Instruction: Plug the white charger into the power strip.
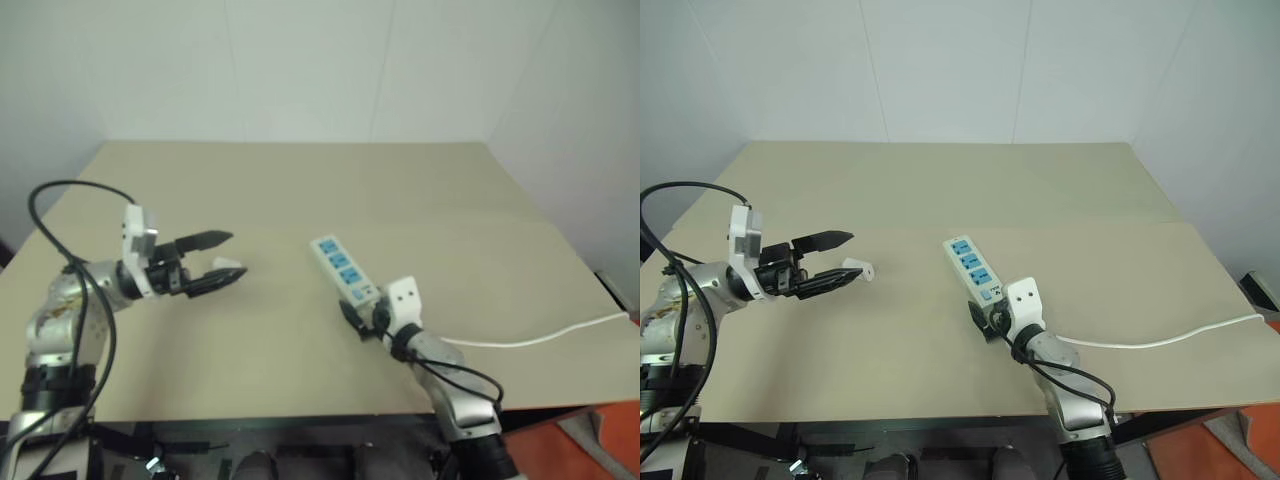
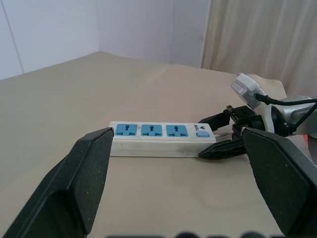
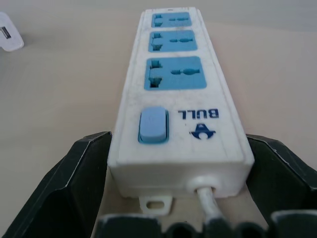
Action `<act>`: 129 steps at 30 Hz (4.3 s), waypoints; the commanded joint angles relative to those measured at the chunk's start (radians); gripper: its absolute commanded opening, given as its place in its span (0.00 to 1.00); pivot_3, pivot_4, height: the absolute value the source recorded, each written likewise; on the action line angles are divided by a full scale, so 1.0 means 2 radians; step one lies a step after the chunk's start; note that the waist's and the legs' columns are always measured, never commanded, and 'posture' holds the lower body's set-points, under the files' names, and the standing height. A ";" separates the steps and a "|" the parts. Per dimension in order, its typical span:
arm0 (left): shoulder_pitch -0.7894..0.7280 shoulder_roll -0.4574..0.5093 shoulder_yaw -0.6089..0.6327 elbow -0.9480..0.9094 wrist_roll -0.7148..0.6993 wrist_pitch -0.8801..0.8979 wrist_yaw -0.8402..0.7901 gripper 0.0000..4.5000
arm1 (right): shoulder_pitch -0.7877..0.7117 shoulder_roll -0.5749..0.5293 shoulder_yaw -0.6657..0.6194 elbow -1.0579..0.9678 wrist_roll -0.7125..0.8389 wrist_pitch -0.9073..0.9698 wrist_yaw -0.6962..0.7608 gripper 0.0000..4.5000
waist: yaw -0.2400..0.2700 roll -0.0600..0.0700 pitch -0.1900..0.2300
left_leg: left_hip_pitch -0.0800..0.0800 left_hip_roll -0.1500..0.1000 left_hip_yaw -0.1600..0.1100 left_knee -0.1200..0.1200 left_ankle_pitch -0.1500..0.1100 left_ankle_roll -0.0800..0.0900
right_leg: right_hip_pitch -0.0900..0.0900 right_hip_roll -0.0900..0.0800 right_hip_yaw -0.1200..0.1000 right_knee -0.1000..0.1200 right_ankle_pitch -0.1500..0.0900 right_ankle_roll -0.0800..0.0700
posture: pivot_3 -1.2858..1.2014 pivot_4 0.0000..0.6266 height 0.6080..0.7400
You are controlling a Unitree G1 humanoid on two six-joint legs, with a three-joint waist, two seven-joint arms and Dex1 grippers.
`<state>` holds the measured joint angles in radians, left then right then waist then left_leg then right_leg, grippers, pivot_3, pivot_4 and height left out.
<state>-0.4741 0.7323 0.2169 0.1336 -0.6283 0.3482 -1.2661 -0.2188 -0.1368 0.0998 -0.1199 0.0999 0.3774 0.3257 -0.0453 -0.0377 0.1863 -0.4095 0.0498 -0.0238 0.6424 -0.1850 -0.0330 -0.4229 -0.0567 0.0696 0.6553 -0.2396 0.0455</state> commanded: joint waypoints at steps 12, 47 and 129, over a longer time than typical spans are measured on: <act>-0.015 0.008 0.009 -0.017 0.002 -0.010 0.008 1.00 | -0.002 -0.014 0.001 0.012 0.002 -0.049 0.021 0.76 | 0.000 0.000 0.000 | 0.000 0.000 0.000 0.000 0.000 0.000 | 0.000 0.000 0.000 0.000 0.000 0.000 | 0.52 0.24 1.00; -0.497 -0.042 -0.455 0.514 0.531 -0.332 -0.138 1.00 | -0.139 -0.114 0.078 0.209 0.051 -0.122 0.428 0.76 | -0.012 0.000 0.001 | -0.002 0.000 -0.001 0.000 0.000 0.000 | -0.001 0.001 0.000 0.001 0.000 0.001 | 0.52 0.24 1.00; -0.154 -0.070 -0.121 0.158 0.055 0.069 -0.174 0.22 | -0.262 -0.086 0.084 0.490 -0.002 -0.341 0.505 0.76 | -0.024 -0.001 0.000 | 0.003 0.000 -0.001 0.001 0.000 0.000 | 0.003 0.001 0.000 0.004 0.001 -0.002 | 0.52 0.24 1.00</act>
<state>-0.8008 0.5912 0.0040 0.4448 -0.5069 0.5249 -1.6060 -0.7616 -0.3062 0.2519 0.8332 0.1413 -0.2995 1.3442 -0.0942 -0.0400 0.1859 -0.4018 0.0492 -0.0260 0.6449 -0.1849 -0.0331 -0.4160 -0.0556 0.0693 0.6628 -0.2367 0.0417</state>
